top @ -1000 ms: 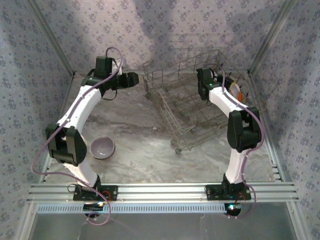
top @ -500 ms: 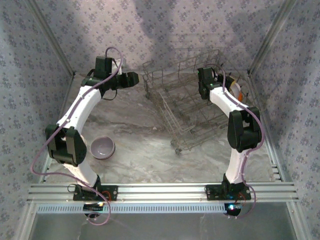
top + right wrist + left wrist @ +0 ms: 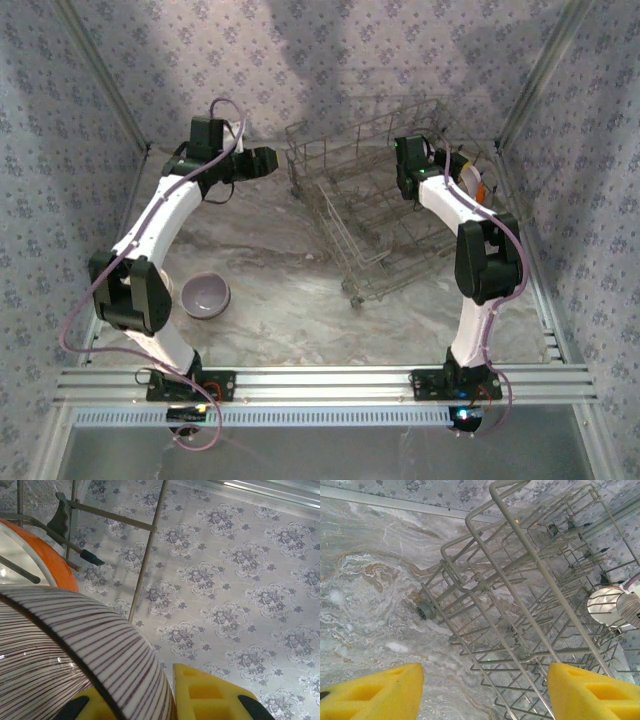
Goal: Load the bowls into the dish rack
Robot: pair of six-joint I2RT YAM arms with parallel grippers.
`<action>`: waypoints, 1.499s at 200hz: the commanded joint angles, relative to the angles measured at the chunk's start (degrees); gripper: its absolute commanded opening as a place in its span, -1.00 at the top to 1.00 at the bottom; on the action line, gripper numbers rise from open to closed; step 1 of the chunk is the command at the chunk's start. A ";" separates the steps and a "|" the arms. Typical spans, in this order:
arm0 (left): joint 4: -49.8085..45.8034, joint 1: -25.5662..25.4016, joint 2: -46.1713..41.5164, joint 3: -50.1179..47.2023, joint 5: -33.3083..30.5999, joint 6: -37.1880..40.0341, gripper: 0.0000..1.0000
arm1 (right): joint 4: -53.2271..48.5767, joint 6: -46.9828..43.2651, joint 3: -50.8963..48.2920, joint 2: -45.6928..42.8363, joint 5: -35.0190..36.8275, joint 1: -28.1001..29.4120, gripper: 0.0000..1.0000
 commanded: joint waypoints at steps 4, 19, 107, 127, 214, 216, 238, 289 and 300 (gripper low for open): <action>1.67 0.33 -2.82 -0.48 1.15 -0.59 -0.34 | -2.11 0.91 -1.66 1.98 2.14 -1.09 1.00; 1.68 0.33 -3.00 -0.48 1.22 -0.63 -0.33 | -3.25 1.94 -1.74 2.20 2.38 -1.00 1.00; 2.07 0.33 -3.35 -1.24 1.31 -0.98 -0.33 | -1.87 2.32 -4.28 0.88 2.22 -1.62 1.00; 2.20 0.25 -3.27 -1.30 1.41 -1.07 -0.33 | -1.96 1.73 -3.27 0.97 1.68 -1.61 1.00; 1.81 -0.80 -2.06 -0.77 3.33 -0.72 -0.34 | 0.05 -2.98 -6.34 -2.75 0.60 -1.09 1.00; 1.78 -0.85 -2.04 -0.73 3.34 -0.72 -0.34 | 0.11 -3.07 -6.53 -2.86 0.56 -1.08 1.00; 1.42 -1.25 -1.77 -0.68 3.70 -0.55 -0.34 | 0.27 -3.10 -7.65 -3.34 0.79 -1.32 1.00; -0.70 -1.93 -2.02 0.58 3.90 0.25 -0.34 | -0.76 -2.75 -7.94 -2.47 0.60 -2.32 1.00; -0.70 -1.88 -2.10 0.56 3.64 0.50 -0.34 | -0.87 -2.75 -8.02 -2.69 0.53 -2.56 1.00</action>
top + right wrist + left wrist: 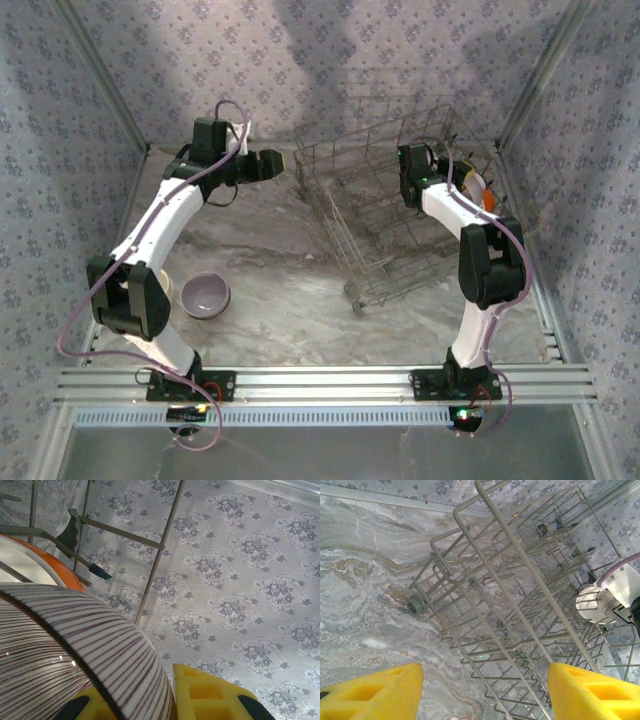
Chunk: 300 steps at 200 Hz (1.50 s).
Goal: Load the bowls into the dish rack
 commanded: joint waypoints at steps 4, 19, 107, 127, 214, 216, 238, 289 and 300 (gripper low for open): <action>-0.74 -0.23 -0.53 1.65 1.14 0.84 -0.34 | -4.03 -1.14 -1.91 -0.31 -0.26 -2.01 1.00; -0.57 -0.27 -0.37 1.67 1.40 0.81 -0.34 | -4.44 -1.33 -2.45 -0.88 -0.48 -2.23 1.00; -1.83 -2.66 2.47 2.93 3.43 0.70 -0.35 | 1.56 -5.31 -4.54 -1.52 -2.02 -4.50 1.00; -3.94 -3.53 4.05 5.15 4.17 1.52 -0.35 | 2.65 -6.10 -4.52 -1.03 -2.02 -4.29 1.00; -4.83 -4.27 4.38 5.95 4.39 2.11 -0.36 | 6.76 -7.79 -8.63 -1.99 -2.61 -3.05 1.00; -4.84 -4.27 4.38 5.95 4.35 2.11 -0.36 | 6.81 -7.82 -8.71 -2.12 -2.63 -3.06 1.00; -4.85 -4.35 4.38 5.95 4.31 2.02 -0.36 | 6.83 -7.47 -9.24 -2.25 -2.47 -2.90 1.00; -4.85 -4.53 4.64 6.55 4.04 1.91 -0.36 | -1.23 0.77 -8.14 -1.21 -0.24 -2.08 1.00; -5.02 -4.53 4.64 6.54 3.89 1.97 -0.37 | -4.23 3.55 -7.36 -1.23 0.13 -1.86 1.00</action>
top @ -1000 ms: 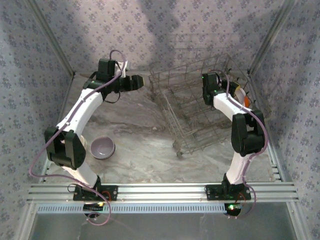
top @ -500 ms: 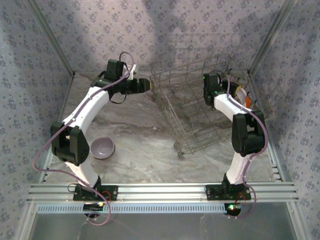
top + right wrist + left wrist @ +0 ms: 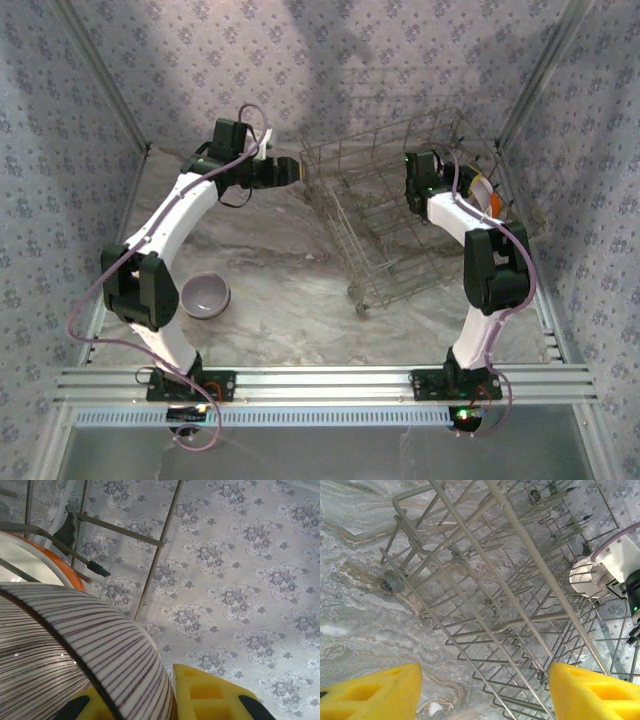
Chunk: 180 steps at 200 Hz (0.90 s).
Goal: Load the bowls into the dish rack
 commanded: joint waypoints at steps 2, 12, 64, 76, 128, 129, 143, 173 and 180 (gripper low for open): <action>-0.56 -0.40 0.01 2.36 1.31 0.94 -0.36 | -12.48 7.69 -0.45 1.68 -0.71 -0.57 1.00; -0.51 -0.47 0.05 2.36 1.23 0.88 -0.37 | -12.84 8.45 -0.61 1.58 -0.39 -0.62 1.00; -0.55 -0.49 0.09 2.54 1.13 0.89 -0.37 | -19.83 16.67 -0.54 3.07 0.03 -0.15 1.00; -0.55 -0.53 0.09 2.54 1.07 0.89 -0.37 | -20.84 17.97 0.00 3.87 -0.04 -0.04 0.99; -0.74 -0.49 0.01 2.63 0.91 0.89 -0.37 | -24.36 22.31 3.66 7.18 0.16 -0.48 0.96; -0.74 -0.49 0.01 2.63 0.89 0.89 -0.37 | -24.57 22.45 3.76 7.28 0.14 -0.48 0.96; -0.81 -0.49 0.01 2.63 0.87 0.89 -0.37 | -27.19 24.47 5.95 7.94 0.24 -0.53 0.96; -0.74 -0.49 0.18 2.72 0.96 1.05 -0.37 | -29.43 26.33 9.76 8.76 0.14 -0.19 0.96; -0.83 -0.49 0.18 2.72 0.96 1.11 -0.37 | -29.71 26.57 10.49 8.78 -0.06 -0.13 0.96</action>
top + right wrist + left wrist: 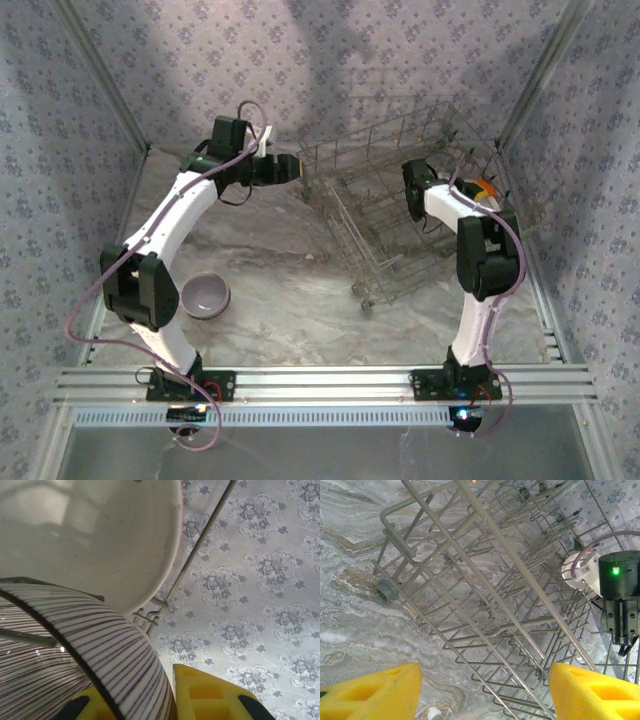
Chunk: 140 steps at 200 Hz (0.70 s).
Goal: Load the bowls into the dish rack
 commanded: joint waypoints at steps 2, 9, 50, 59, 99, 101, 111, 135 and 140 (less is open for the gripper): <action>-0.81 -0.44 0.18 1.78 0.98 1.14 -0.37 | -2.01 4.28 3.89 1.50 -6.66 0.82 0.97; -0.78 -0.44 0.26 1.78 0.98 1.15 -0.37 | -1.91 4.14 4.27 1.44 -6.93 0.86 0.96; -1.15 -0.45 0.70 2.49 1.07 1.47 -0.37 | 3.25 -0.46 4.85 1.15 -7.54 0.95 0.99; -1.39 -0.44 0.88 2.85 1.07 1.54 -0.37 | 4.08 -1.37 5.38 1.10 -7.68 0.86 0.99; -1.67 -0.40 1.54 3.88 1.23 1.76 -0.37 | 6.27 -4.94 7.44 1.24 -7.66 0.57 0.99; -1.62 -0.43 1.58 3.95 1.24 1.76 -0.37 | 6.51 -5.22 7.45 1.24 -7.67 0.59 0.99; -1.72 -0.44 1.75 4.22 1.24 1.80 -0.37 | 6.88 -5.78 8.08 1.16 -7.57 0.66 0.99; -1.86 -0.44 2.29 4.74 1.36 1.85 -0.37 | 7.05 -6.61 10.23 1.57 -7.76 0.50 0.99; -1.85 -0.44 2.42 4.77 1.42 1.85 -0.37 | 7.41 -7.00 10.50 1.74 -7.88 0.43 0.99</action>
